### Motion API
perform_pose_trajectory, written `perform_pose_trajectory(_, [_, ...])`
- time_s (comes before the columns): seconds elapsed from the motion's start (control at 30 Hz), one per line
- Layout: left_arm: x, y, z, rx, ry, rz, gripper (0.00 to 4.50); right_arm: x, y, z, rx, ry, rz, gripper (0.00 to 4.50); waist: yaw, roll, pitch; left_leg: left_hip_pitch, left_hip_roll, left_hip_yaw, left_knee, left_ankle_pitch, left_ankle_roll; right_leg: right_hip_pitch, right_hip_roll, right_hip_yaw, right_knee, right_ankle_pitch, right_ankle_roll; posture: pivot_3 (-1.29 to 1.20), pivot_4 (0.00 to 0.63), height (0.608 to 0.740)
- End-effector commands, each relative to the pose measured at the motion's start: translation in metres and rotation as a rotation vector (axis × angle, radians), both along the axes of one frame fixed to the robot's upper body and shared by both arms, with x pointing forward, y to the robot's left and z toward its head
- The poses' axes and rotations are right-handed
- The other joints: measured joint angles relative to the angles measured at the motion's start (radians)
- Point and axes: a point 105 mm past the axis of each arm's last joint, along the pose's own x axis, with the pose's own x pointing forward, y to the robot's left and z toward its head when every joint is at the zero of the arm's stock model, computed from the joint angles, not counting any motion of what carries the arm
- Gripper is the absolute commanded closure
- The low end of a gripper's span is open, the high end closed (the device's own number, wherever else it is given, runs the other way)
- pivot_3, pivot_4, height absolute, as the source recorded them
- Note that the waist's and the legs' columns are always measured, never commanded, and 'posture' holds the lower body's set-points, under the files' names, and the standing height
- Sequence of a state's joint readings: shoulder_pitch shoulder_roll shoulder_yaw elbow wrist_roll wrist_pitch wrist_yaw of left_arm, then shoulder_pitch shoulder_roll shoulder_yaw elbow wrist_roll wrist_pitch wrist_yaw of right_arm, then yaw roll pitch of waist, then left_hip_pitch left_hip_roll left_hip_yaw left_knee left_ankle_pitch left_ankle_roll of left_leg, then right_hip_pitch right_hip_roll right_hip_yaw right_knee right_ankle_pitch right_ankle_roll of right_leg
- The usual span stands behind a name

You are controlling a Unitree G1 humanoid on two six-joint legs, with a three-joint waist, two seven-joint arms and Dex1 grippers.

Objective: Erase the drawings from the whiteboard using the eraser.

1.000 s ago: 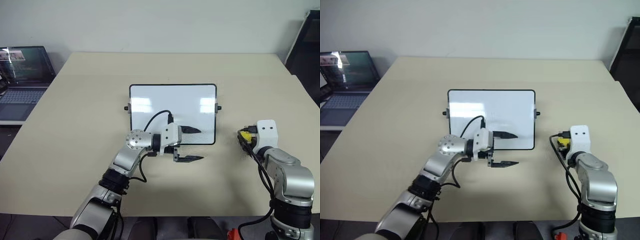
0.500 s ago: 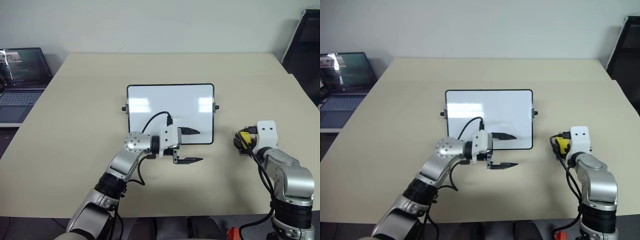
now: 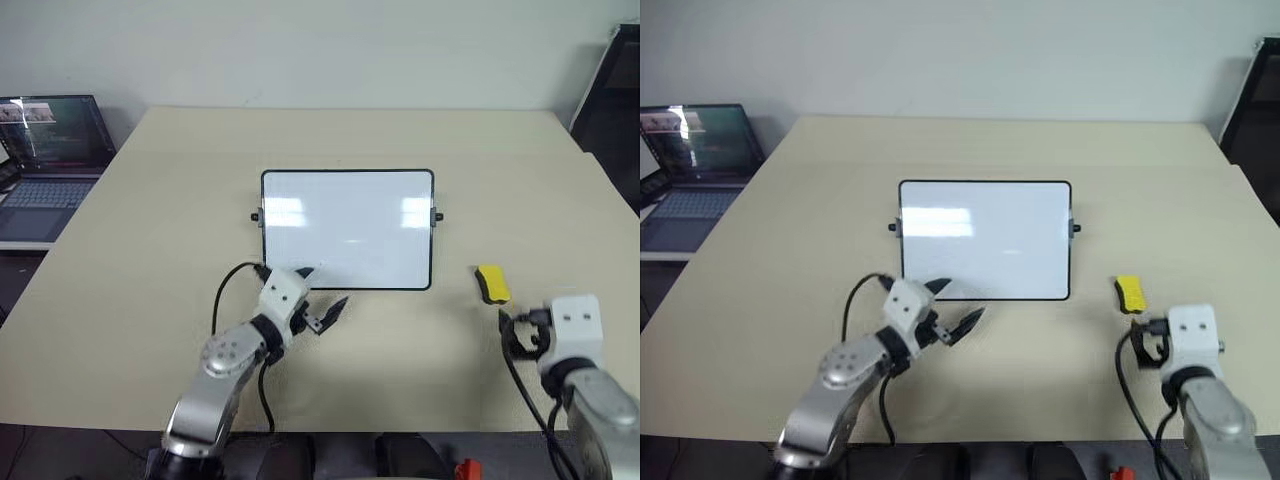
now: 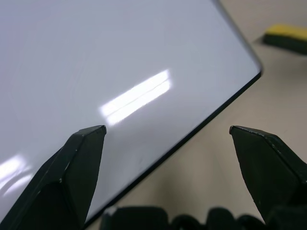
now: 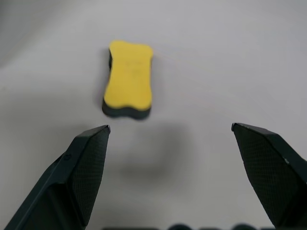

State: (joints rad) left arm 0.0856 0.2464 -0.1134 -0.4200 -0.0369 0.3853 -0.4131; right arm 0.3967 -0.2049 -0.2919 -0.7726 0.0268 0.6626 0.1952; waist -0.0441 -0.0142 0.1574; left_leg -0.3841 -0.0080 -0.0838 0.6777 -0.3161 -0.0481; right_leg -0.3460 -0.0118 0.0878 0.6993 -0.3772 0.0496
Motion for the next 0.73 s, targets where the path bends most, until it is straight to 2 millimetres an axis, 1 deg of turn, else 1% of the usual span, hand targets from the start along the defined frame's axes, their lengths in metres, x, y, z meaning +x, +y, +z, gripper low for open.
perform_pose_trajectory(0.03, [-0.002,0.031,0.012,-0.023,-0.081,0.239,0.00,-0.008,0.003,0.015,-0.025,-0.149,0.010,0.03,0.000,0.000,0.000,0.002,0.000,0.000,0.000,0.000,0.000,0.002,0.000,0.000,0.000,0.000,0.000,0.00,0.150,0.740])
perform_pose_trajectory(0.13, [-0.014,0.057,0.001,-0.037,-0.054,0.414,0.00,-0.014,0.007,0.011,0.013,-0.172,-0.018,0.03,-0.001,-0.001,0.001,0.007,0.000,0.000,0.000,0.000,0.000,0.007,0.000,0.000,-0.001,0.000,0.000,0.00,0.150,0.740])
perform_pose_trajectory(0.17, [-0.019,0.060,-0.002,-0.039,-0.048,0.441,0.00,-0.015,0.009,0.010,0.018,-0.177,-0.022,0.03,-0.001,-0.001,0.000,0.009,0.000,0.000,0.000,0.000,0.000,0.009,0.000,0.000,-0.001,0.000,0.000,0.00,0.150,0.740])
perform_pose_trajectory(0.23, [-0.025,0.058,-0.004,-0.038,-0.050,0.451,0.00,-0.016,0.013,0.006,0.038,-0.181,-0.030,0.03,0.001,-0.001,0.001,0.011,0.000,0.000,-0.001,0.000,0.000,0.012,0.000,0.001,-0.001,0.000,0.000,0.00,0.150,0.740])
perform_pose_trajectory(0.33, [-0.030,0.052,-0.005,-0.044,-0.049,0.453,0.00,-0.014,0.008,0.005,0.037,-0.192,-0.048,0.03,0.013,-0.002,0.001,0.011,0.000,0.000,-0.001,0.000,0.000,0.011,0.000,0.000,-0.002,0.000,0.000,0.00,0.150,0.740])
perform_pose_trajectory(0.43, [-0.030,0.054,-0.006,-0.034,-0.052,0.452,0.00,-0.014,0.011,0.004,0.036,-0.191,-0.045,0.03,0.014,-0.001,0.001,0.011,-0.001,0.000,-0.001,0.000,0.000,0.012,0.000,0.000,-0.002,0.000,0.000,0.00,0.150,0.740])
perform_pose_trajectory(0.47, [-0.030,0.051,-0.006,-0.031,-0.054,0.448,0.00,-0.015,0.010,0.005,0.034,-0.189,-0.043,0.03,0.013,-0.001,0.001,0.010,0.000,0.000,-0.001,0.000,0.000,0.011,0.000,0.000,-0.002,0.000,0.000,0.00,0.150,0.740])
perform_pose_trajectory(0.57, [-0.029,0.053,-0.010,-0.015,-0.054,0.430,0.00,-0.022,0.014,0.000,0.023,-0.163,-0.035,0.03,0.013,-0.001,0.001,0.010,0.000,0.000,-0.002,0.000,0.000,0.010,0.000,0.000,-0.003,0.000,0.000,0.00,0.150,0.740])
perform_pose_trajectory(0.63, [-0.030,0.052,-0.014,-0.023,-0.042,0.434,0.00,-0.026,0.009,-0.003,0.038,-0.154,-0.053,0.03,0.013,-0.001,0.001,0.009,0.000,0.000,-0.002,0.000,0.000,0.010,0.000,0.000,-0.004,0.000,0.000,0.00,0.150,0.740])
perform_pose_trajectory(0.73, [-0.030,0.047,-0.017,-0.038,-0.035,0.423,0.00,-0.026,0.007,0.003,0.017,-0.165,-0.045,0.03,0.013,-0.001,0.001,0.009,0.000,0.000,-0.002,0.000,0.000,0.010,0.000,0.000,-0.005,0.000,0.000,0.00,0.150,0.740])
